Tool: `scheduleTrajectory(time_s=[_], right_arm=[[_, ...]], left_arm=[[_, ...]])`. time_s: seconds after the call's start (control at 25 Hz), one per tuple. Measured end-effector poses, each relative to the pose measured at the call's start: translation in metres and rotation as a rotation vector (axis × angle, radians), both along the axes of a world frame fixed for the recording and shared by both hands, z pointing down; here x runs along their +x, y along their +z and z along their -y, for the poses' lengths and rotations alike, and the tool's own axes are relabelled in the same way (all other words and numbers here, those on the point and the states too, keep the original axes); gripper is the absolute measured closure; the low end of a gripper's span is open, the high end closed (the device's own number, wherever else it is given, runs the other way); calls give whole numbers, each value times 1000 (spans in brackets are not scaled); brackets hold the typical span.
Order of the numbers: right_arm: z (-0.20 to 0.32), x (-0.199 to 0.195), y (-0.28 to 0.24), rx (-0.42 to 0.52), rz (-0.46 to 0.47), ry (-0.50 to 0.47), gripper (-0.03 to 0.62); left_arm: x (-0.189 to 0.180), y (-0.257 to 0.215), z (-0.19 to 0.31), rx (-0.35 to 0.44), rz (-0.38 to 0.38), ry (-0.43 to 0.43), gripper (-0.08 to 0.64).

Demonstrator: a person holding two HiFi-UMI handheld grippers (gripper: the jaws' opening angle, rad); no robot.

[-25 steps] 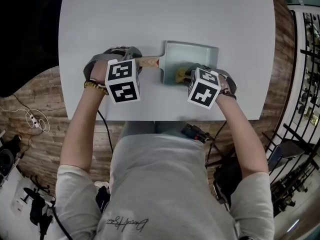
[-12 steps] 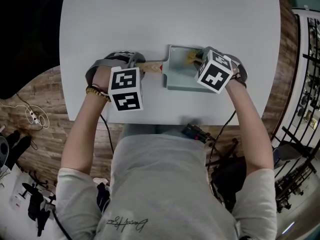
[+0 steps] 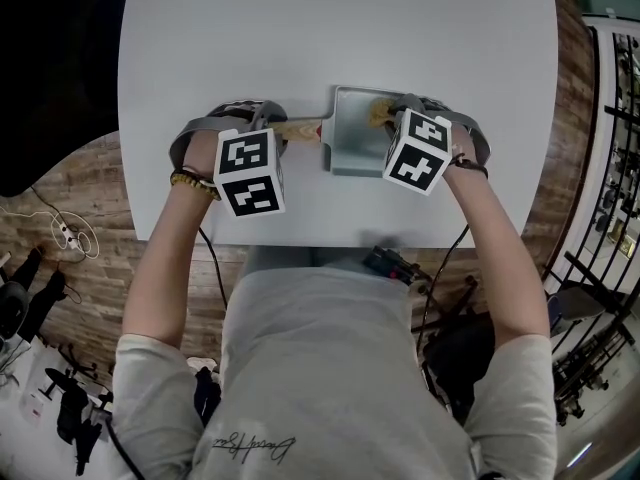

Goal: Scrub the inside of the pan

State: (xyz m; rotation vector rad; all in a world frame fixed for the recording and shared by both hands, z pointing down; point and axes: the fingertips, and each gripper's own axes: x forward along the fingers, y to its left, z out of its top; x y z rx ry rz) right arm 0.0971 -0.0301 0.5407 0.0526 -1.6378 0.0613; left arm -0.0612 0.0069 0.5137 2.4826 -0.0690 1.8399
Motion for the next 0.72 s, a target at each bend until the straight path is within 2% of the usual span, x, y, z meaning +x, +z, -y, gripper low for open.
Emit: scheduleTrajectory(time_s=[0.56,0.72], right_arm=[[-64,7,1,-227,-21,-9,525],[-73,9,1,-255,-28,-9,525]], left_arm=[[-3,5,13,4,13,-2,410],[-2,5,13,7,14,-5,410]])
